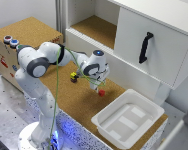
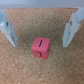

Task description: Lift the pink block

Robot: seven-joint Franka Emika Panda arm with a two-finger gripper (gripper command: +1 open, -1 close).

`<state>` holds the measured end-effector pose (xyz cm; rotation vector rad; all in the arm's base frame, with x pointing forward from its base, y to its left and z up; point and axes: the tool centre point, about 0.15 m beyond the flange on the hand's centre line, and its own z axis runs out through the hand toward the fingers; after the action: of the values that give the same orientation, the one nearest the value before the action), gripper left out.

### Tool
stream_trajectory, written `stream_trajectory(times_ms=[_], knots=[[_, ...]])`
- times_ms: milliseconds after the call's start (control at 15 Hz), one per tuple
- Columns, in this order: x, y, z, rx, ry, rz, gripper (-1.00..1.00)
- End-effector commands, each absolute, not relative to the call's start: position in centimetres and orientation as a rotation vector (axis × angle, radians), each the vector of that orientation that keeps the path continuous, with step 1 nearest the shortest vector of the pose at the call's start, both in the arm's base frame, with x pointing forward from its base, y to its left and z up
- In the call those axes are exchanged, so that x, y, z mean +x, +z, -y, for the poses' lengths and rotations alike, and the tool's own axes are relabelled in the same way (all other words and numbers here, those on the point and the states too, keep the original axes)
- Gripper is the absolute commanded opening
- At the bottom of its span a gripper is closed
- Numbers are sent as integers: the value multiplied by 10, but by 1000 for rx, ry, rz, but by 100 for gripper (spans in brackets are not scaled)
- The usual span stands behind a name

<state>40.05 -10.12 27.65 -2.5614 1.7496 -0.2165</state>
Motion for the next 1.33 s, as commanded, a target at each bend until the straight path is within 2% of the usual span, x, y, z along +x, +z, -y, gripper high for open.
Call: stream_trajectory(times_ms=[0,133,333,533,733,933,1267], knots=[[390,307,104,-2856,-88,-1314,100],[389,309,114,-2928,-102,-1176,100],[398,308,112,-3039,-108,-722,100],[407,291,101,-3182,-33,-181,100],[411,276,112,-3176,-85,105,100],[411,256,131,-3137,-113,237,100],[410,220,152,-3107,-147,170,100]])
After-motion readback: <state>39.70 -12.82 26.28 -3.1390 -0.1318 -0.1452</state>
